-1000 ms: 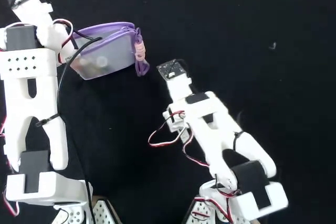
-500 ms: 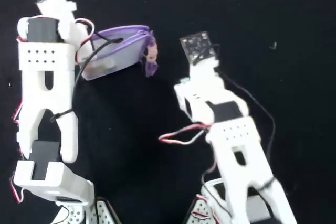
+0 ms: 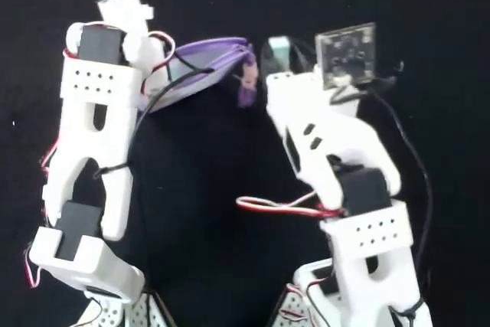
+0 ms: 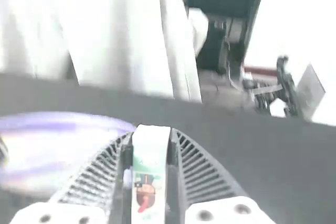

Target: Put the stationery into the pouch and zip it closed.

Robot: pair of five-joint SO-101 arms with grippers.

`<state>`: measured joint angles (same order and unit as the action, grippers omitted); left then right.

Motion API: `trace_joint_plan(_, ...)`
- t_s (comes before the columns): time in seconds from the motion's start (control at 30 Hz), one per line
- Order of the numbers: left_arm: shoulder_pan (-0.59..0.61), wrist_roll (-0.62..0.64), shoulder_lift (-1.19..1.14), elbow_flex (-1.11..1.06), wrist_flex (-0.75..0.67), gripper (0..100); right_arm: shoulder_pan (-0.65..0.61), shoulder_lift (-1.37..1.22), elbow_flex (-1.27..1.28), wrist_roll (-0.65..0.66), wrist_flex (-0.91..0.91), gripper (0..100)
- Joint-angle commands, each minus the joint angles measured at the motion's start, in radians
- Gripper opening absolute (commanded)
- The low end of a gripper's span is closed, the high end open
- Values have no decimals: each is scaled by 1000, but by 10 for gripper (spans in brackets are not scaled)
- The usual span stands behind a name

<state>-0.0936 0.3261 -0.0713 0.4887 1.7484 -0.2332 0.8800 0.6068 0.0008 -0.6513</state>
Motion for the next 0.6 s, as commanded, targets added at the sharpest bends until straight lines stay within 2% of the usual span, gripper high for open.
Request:
trace_joint_plan(0.0, -45, 8, 68, 8, 12, 29, 11, 38, -97, -72, 64, 11)
trace_joint_plan(0.17, -45, 5, 186, -50, 12, 29, 9, 38, -117, -152, 144, 11)
trace_joint_plan(0.27, -42, 3, 209, -73, 11, 29, -32, 38, -88, -226, 196, 11)
trace_joint_plan(0.4, -38, 2, 207, -85, 11, 29, -103, 39, 30, -230, 325, 11)
trace_joint_plan(0.57, -30, 0, 207, -140, 8, 29, -115, 61, 223, -233, 546, 11)
